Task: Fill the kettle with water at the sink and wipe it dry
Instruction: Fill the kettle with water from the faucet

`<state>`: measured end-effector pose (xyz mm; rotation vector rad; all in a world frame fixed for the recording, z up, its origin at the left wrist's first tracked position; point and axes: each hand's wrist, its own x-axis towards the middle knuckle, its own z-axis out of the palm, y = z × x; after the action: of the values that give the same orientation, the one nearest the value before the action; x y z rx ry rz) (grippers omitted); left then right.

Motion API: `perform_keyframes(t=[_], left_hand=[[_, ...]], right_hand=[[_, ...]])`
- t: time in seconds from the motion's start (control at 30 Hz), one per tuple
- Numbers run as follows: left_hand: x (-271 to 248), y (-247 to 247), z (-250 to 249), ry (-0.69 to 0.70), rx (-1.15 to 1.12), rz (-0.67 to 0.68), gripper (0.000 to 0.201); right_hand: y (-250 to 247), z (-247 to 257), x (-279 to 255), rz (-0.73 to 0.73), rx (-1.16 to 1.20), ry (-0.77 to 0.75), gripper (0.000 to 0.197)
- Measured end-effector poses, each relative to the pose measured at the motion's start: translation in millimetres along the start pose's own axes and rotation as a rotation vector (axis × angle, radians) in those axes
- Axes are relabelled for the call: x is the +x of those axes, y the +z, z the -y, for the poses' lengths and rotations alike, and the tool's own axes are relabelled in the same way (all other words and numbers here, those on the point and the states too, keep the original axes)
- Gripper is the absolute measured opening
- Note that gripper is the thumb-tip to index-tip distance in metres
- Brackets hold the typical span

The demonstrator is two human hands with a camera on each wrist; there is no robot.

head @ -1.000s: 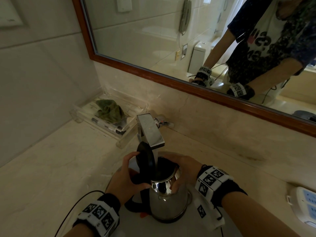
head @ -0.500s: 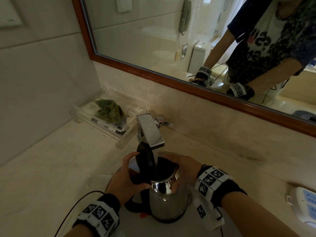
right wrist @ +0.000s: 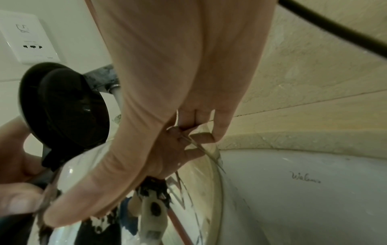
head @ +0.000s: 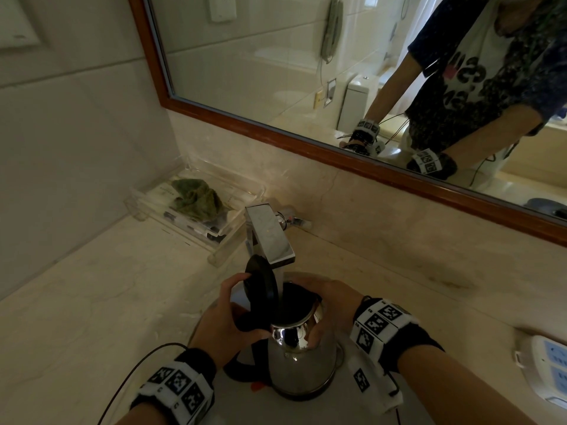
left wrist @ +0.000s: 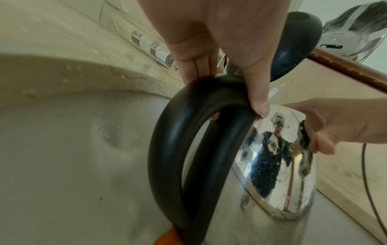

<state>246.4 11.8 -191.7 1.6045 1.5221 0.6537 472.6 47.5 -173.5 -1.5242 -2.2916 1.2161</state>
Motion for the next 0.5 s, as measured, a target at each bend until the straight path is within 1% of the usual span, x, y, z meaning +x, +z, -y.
perform_keyframes(t=[0.3, 0.5], left_hand=[[1.1, 1.6, 2.2, 0.017, -0.005, -0.009, 0.102], [0.6, 1.6, 3.5, 0.017, 0.003, -0.008, 0.101]], right_hand=[[-0.3, 0.2, 0.1, 0.004, -0.022, -0.011, 0.105], [-0.8, 0.5, -1.1, -0.003, -0.018, -0.007, 0.101]])
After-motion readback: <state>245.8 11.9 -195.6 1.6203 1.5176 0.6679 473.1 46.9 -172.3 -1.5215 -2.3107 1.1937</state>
